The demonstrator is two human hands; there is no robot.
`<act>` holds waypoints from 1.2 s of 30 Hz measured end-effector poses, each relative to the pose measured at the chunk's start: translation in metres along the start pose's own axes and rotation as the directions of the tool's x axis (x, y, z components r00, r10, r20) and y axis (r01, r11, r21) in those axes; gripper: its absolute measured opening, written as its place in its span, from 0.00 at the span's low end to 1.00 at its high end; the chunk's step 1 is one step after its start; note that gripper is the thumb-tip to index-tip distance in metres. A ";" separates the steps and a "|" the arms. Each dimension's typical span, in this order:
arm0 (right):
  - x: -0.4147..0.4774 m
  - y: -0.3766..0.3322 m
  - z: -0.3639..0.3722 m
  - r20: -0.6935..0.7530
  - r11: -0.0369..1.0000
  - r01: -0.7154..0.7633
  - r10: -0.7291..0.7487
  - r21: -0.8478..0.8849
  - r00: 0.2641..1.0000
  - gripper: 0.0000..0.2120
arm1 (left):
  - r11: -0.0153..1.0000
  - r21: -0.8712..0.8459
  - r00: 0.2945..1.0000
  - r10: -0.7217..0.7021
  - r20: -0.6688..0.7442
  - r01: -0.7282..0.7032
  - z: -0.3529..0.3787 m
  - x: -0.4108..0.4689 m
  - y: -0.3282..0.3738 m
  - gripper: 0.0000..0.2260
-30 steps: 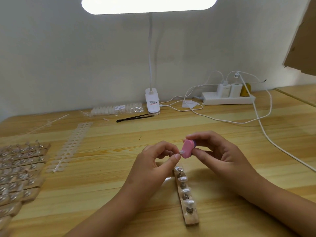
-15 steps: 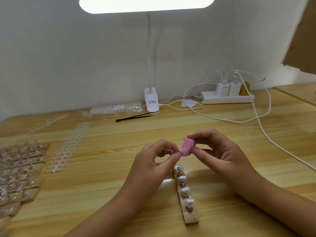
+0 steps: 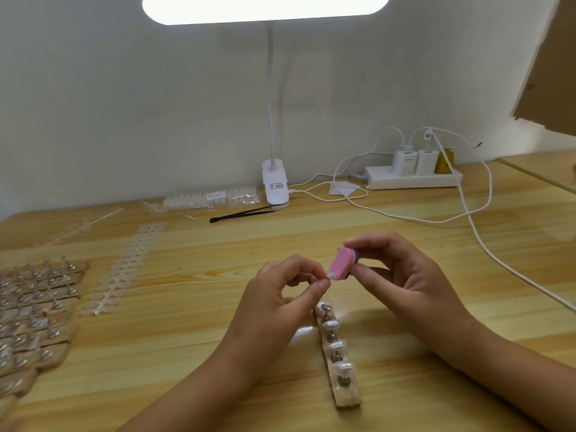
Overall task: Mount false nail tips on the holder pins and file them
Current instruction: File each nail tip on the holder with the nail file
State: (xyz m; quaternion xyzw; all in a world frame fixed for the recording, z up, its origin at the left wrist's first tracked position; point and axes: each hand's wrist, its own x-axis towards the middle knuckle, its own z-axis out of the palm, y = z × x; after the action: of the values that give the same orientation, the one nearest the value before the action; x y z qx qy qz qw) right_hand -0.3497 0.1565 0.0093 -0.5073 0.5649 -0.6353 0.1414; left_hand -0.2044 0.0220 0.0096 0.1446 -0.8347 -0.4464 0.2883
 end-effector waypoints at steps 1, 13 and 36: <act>0.000 0.000 0.000 0.022 1.000 -0.021 0.021 0.002 1.000 0.13 | 1.000 -0.001 1.000 -0.001 0.000 0.001 0.000 0.000 0.000 0.07; 0.000 0.001 0.000 -0.001 1.000 -0.002 0.002 -0.003 1.000 0.13 | 1.000 0.013 1.000 0.018 -0.007 -0.018 0.000 0.000 -0.001 0.07; 0.001 -0.003 0.000 0.009 1.000 -0.010 0.010 0.000 1.000 0.13 | 0.999 -0.040 0.999 -0.030 -0.011 0.030 -0.002 -0.001 0.000 0.06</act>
State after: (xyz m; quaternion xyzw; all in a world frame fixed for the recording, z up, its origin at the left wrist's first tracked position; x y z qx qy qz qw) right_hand -0.3488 0.1568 0.0123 -0.5073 0.5668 -0.6323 0.1468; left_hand -0.2026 0.0211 0.0100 0.1539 -0.8217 -0.4663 0.2893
